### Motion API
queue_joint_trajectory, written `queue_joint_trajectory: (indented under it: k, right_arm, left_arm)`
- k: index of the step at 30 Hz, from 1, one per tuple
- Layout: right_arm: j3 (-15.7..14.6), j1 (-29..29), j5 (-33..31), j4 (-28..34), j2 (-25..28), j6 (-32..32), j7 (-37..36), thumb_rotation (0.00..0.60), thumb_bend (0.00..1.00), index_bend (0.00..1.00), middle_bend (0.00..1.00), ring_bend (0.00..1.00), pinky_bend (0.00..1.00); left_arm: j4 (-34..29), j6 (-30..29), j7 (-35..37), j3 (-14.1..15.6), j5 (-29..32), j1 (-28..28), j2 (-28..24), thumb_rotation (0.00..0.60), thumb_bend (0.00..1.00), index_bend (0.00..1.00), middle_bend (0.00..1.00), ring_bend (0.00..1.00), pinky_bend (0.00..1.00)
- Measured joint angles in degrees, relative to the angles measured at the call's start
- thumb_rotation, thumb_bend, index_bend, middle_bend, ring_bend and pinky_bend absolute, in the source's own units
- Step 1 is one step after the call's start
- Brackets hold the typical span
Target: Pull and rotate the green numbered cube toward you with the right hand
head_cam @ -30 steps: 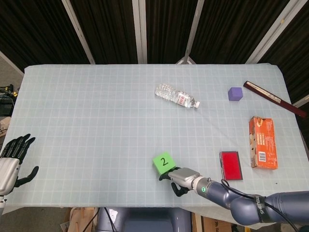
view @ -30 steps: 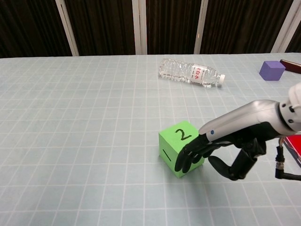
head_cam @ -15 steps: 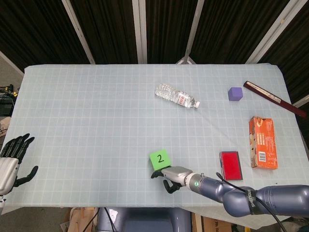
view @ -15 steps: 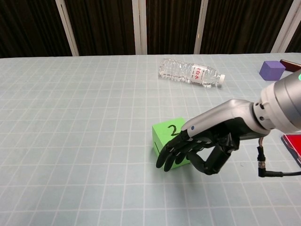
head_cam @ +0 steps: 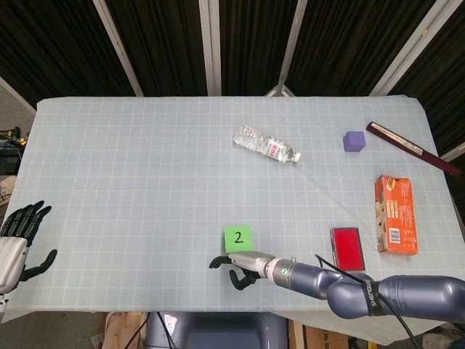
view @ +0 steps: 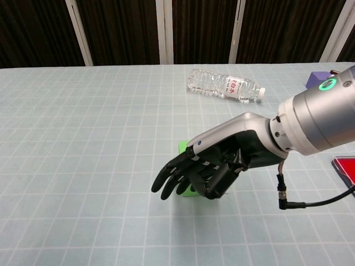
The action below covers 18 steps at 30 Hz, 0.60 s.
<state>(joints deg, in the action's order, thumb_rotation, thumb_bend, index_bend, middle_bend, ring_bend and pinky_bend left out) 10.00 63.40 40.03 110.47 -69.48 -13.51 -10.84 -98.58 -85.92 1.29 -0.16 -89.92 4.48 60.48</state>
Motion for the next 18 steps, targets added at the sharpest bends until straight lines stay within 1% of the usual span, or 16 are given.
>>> queue_joint_trajectory:
  k: [7, 18]
  right_arm:
    - [1.46, -1.82, 2.31, -3.19, -2.23, 0.09, -3.14, 0.600, 0.90, 0.17, 0.16, 0.10, 0.00]
    - [3.94, -3.28, 4.27, -6.13, -4.49, 1.59, -7.54, 0.600, 0.90, 0.17, 0.16, 0.10, 0.00]
  left_arm:
    - [0.03, 0.14, 0.15, -0.04, 0.10, 0.07, -0.06, 0.600, 0.44, 0.08, 0.00, 0.00, 0.04]
    - [0.00, 0.27, 0.10, -0.03, 0.14, 0.13, -0.02, 0.600, 0.44, 0.08, 0.00, 0.00, 0.04]
